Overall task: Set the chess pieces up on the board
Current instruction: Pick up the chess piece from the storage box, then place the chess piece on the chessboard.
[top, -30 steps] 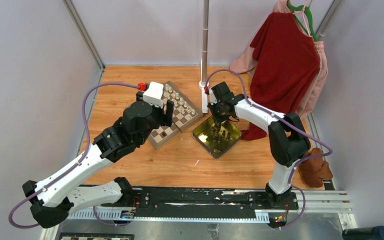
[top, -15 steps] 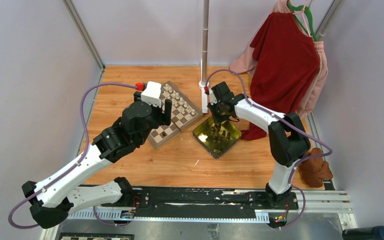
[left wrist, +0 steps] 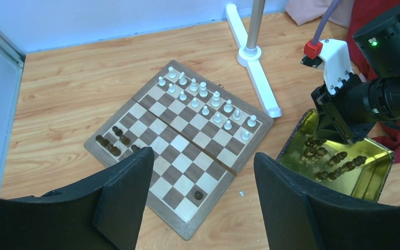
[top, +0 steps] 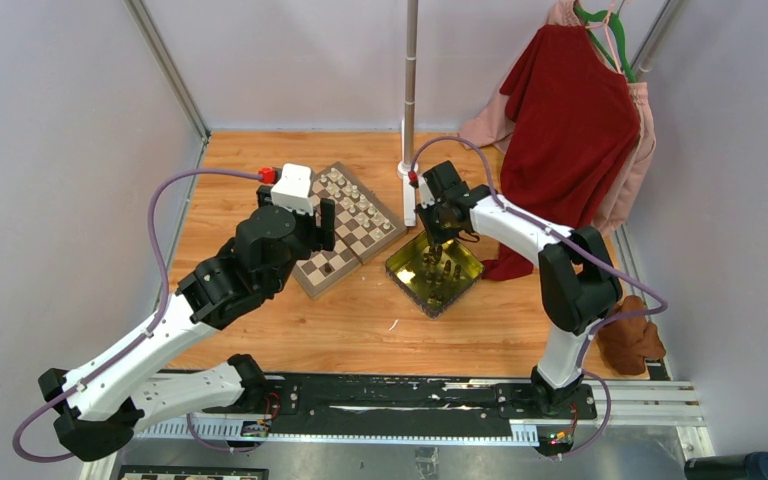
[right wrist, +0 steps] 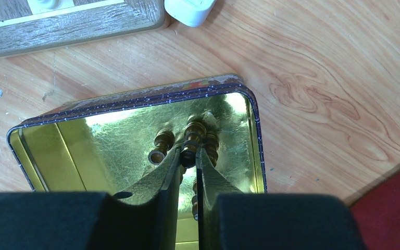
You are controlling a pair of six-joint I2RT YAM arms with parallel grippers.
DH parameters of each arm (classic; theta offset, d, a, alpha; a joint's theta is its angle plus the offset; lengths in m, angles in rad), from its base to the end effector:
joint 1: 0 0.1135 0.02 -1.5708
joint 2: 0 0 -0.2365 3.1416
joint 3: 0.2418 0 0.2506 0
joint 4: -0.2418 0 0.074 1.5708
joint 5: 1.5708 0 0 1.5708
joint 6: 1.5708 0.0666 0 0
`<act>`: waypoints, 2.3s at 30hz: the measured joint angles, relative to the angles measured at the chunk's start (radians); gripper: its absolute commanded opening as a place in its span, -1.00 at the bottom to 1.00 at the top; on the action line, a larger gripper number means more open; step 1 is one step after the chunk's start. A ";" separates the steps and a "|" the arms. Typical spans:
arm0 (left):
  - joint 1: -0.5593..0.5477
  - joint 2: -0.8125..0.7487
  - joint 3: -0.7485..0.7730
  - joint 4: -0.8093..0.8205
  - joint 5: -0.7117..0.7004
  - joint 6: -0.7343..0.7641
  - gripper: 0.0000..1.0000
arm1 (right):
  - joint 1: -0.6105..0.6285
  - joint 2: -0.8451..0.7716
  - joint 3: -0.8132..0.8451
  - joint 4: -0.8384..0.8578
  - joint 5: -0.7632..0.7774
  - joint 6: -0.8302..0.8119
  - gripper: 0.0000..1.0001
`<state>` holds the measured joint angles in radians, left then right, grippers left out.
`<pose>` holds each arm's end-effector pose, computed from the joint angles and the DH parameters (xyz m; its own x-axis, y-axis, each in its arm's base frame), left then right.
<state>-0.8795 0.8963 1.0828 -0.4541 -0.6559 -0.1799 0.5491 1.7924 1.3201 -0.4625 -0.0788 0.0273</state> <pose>0.1732 -0.1456 0.3688 -0.2080 0.0289 -0.9777 0.2016 0.9794 -0.0139 0.3379 0.2129 0.1740 -0.7013 -0.3972 -0.5920 -0.5412 0.8371 0.0795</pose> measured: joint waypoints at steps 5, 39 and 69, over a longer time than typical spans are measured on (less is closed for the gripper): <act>0.000 0.000 0.000 -0.006 -0.011 -0.011 0.52 | 0.000 -0.009 0.010 -0.010 -0.003 -0.003 -1.00; 0.000 0.067 0.223 0.220 -0.269 0.224 1.00 | 0.273 0.518 1.064 -0.293 -0.084 -0.017 -1.00; 0.000 -0.039 0.160 0.108 -0.241 0.116 1.00 | 0.391 0.698 1.123 -0.294 -0.111 0.031 -0.89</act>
<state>-0.8795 0.8574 1.2427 -0.3458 -0.8974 -0.0639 0.9405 2.4901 2.4435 -0.7570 -0.1898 0.0582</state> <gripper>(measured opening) 0.997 0.175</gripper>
